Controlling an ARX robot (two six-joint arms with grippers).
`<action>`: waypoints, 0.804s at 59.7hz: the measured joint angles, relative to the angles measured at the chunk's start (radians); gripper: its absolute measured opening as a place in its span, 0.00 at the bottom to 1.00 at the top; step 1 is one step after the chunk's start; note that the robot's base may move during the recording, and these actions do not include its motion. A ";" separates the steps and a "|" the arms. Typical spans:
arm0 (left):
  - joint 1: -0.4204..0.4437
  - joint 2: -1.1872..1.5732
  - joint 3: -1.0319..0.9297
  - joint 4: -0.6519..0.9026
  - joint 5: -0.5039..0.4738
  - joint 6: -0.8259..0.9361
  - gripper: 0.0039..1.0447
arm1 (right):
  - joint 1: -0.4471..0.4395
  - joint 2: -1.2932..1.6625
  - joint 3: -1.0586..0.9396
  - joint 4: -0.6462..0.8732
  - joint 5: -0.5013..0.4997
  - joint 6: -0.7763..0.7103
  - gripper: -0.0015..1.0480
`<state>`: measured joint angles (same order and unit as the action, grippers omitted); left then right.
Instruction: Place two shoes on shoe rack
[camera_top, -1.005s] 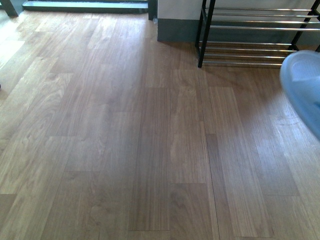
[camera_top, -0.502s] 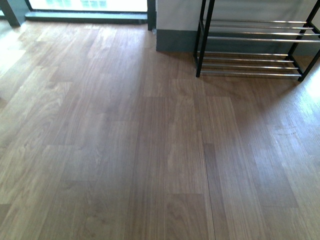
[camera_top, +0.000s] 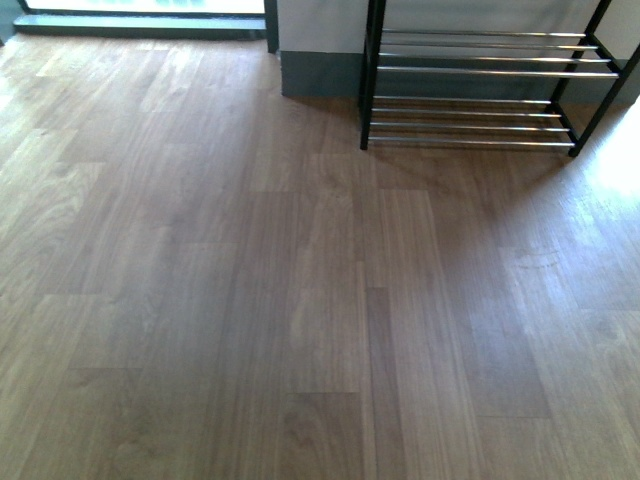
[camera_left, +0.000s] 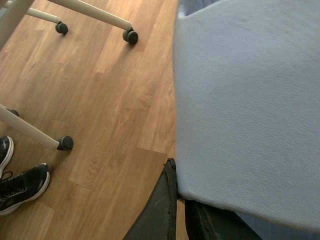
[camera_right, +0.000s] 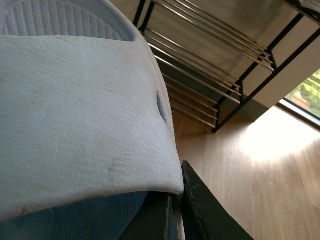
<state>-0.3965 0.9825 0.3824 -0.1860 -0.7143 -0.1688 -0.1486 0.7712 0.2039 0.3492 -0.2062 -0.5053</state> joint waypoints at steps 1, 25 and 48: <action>0.000 0.002 -0.001 0.000 0.002 0.000 0.01 | 0.000 0.000 0.000 0.000 0.001 0.000 0.01; -0.001 -0.001 -0.003 -0.001 0.003 0.000 0.01 | -0.002 0.000 0.000 0.000 0.005 -0.004 0.01; -0.004 0.000 -0.004 -0.002 0.003 0.000 0.01 | -0.003 0.000 0.000 0.000 0.007 -0.004 0.01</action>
<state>-0.4004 0.9821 0.3782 -0.1875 -0.7109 -0.1684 -0.1513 0.7712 0.2039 0.3492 -0.1993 -0.5095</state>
